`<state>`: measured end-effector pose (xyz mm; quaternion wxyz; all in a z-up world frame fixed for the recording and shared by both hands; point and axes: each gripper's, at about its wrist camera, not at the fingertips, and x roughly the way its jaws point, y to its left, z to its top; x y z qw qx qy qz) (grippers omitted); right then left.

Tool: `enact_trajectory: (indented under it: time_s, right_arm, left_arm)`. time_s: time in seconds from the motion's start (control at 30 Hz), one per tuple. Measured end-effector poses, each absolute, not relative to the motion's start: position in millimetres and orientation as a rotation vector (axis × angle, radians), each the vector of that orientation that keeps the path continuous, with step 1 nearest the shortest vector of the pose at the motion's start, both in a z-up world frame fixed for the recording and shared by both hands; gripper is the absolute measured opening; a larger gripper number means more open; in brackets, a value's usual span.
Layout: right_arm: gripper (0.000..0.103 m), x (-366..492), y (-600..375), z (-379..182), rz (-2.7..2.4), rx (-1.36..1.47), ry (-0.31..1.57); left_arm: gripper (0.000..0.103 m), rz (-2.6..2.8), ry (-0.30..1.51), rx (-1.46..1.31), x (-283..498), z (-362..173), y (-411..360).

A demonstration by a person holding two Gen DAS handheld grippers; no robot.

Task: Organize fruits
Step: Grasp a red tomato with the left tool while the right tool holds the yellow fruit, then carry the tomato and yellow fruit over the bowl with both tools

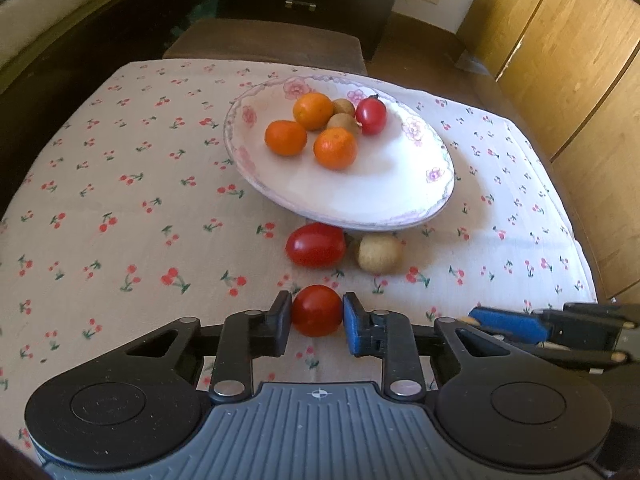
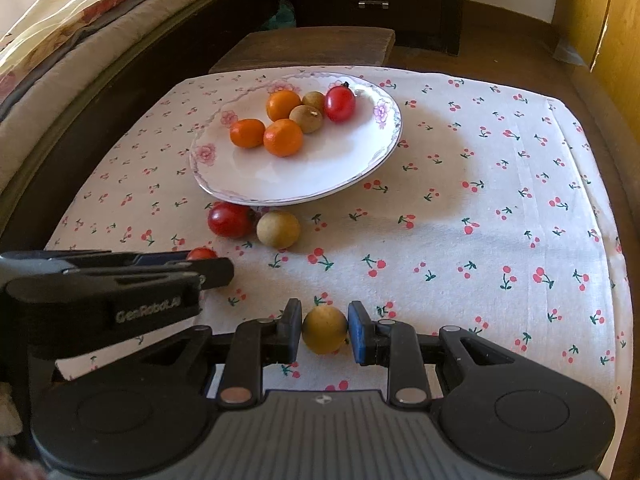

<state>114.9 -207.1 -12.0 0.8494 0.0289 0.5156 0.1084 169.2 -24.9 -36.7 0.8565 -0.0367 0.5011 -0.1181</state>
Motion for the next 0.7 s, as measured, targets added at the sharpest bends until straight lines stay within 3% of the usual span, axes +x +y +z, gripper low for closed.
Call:
enact_trajectory:
  time_s: [0.7]
  right_arm:
    - [0.027, 91.6, -197.7, -15.4, 0.263, 0.032, 1.116]
  left_arm:
    - [0.039, -0.279, 1.068, -0.035, 124.8, -32.3, -12.6]
